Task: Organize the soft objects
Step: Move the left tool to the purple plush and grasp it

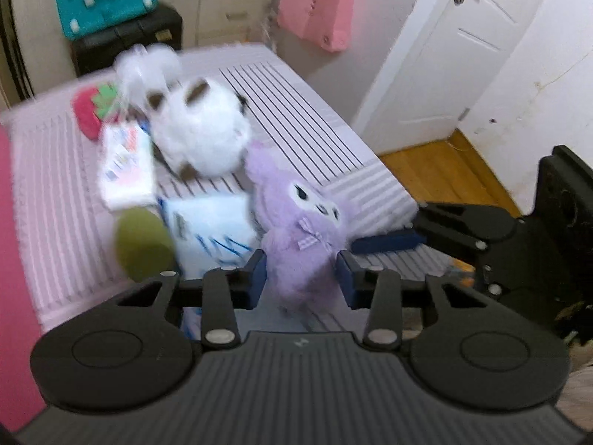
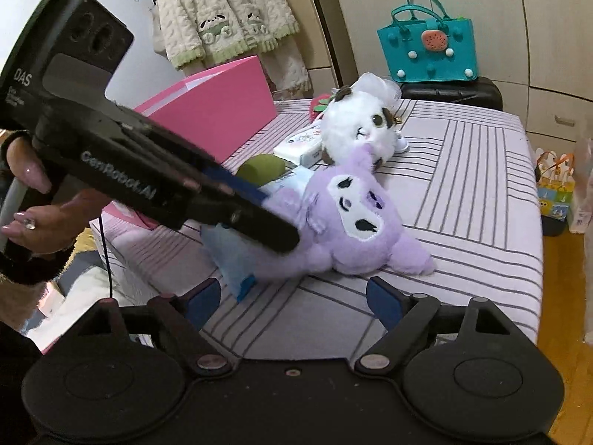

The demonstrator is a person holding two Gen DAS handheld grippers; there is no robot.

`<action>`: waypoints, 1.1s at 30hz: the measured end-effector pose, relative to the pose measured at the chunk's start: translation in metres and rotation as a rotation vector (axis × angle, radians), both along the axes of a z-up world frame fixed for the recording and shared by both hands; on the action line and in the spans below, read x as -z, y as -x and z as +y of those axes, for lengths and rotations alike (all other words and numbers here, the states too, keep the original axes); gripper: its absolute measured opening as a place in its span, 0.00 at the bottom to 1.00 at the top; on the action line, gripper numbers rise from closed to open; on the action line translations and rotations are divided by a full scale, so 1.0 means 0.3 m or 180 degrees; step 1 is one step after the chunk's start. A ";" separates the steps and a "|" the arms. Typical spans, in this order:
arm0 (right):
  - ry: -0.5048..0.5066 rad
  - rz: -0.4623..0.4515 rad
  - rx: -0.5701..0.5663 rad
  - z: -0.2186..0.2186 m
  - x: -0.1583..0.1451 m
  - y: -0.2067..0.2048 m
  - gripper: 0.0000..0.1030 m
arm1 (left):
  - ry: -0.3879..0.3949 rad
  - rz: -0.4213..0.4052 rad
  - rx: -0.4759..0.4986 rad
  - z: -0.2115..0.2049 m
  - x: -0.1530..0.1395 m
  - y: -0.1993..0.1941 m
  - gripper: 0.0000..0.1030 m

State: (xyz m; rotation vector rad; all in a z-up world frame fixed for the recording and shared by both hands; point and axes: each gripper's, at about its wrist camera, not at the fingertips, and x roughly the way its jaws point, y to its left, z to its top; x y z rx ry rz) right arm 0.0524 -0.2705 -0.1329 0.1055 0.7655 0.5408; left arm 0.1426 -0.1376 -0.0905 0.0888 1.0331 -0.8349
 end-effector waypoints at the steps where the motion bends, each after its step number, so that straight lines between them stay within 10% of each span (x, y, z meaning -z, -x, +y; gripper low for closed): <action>1: 0.0019 -0.0011 0.0007 -0.004 -0.001 0.001 0.87 | 0.0032 0.0101 0.0016 -0.005 0.007 0.000 0.37; 5: 0.0070 -0.0076 0.0068 -0.020 -0.010 0.013 0.90 | 0.0141 0.0340 0.0062 -0.032 0.022 0.015 0.36; 14: -0.0032 -0.0086 0.0266 -0.041 -0.006 0.011 0.92 | 0.0055 -0.0113 0.0011 -0.044 -0.039 0.052 0.61; 25: 0.0183 -0.0238 0.0495 0.005 0.033 -0.031 0.91 | -0.0160 -0.0264 -0.0159 -0.110 0.034 0.007 0.58; 33: 0.0153 -0.0363 0.0563 -0.013 0.042 -0.004 0.72 | -0.0149 -0.0487 -0.0260 -0.133 0.048 0.060 0.56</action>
